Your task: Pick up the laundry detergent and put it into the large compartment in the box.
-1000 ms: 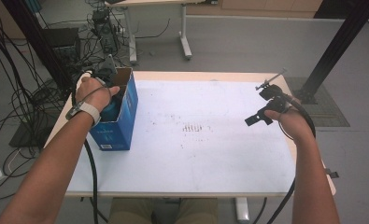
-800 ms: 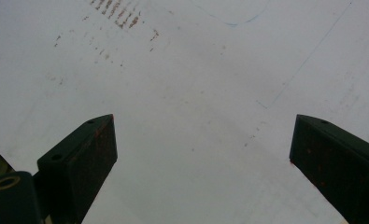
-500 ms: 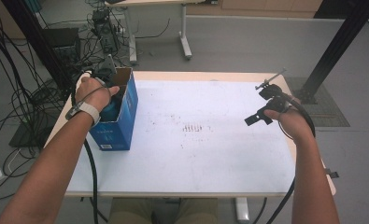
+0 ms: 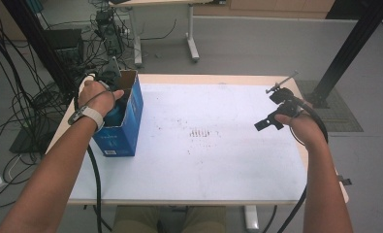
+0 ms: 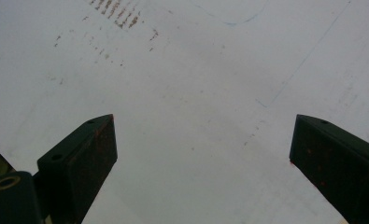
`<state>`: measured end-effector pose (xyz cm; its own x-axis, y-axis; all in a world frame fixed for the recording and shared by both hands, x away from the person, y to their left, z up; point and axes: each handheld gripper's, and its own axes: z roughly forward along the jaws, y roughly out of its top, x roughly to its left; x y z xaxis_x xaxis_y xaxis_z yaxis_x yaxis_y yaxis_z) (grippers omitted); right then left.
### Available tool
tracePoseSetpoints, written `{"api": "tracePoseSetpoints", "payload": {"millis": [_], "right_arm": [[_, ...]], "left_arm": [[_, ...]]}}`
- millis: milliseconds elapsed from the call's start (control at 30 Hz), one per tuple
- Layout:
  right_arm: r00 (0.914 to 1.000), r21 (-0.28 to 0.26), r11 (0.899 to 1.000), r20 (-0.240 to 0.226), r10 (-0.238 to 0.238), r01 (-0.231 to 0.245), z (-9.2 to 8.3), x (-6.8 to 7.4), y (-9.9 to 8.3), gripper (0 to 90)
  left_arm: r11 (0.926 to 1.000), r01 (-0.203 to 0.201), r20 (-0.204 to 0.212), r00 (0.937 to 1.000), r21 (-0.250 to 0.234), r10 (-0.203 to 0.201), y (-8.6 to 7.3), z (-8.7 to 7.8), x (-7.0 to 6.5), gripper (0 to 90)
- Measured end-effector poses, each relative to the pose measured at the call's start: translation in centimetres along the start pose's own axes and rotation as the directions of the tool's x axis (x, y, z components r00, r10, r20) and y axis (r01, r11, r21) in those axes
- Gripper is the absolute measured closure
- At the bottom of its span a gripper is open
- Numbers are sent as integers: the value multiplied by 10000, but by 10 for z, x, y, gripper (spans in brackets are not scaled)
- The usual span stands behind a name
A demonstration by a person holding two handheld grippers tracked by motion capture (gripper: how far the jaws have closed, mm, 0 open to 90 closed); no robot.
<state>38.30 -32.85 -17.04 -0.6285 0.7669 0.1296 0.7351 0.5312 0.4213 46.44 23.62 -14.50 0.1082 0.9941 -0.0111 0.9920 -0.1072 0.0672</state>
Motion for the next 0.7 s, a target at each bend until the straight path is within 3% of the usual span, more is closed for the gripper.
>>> {"api": "tracePoseSetpoints", "payload": {"millis": [700], "right_arm": [[10000, -9, 10000, -16, -36, 36, 1, 1, 1, 74]], "left_arm": [[10000, 5, 43, 10000, -28, -5, -2, 0, 2, 372]]}}
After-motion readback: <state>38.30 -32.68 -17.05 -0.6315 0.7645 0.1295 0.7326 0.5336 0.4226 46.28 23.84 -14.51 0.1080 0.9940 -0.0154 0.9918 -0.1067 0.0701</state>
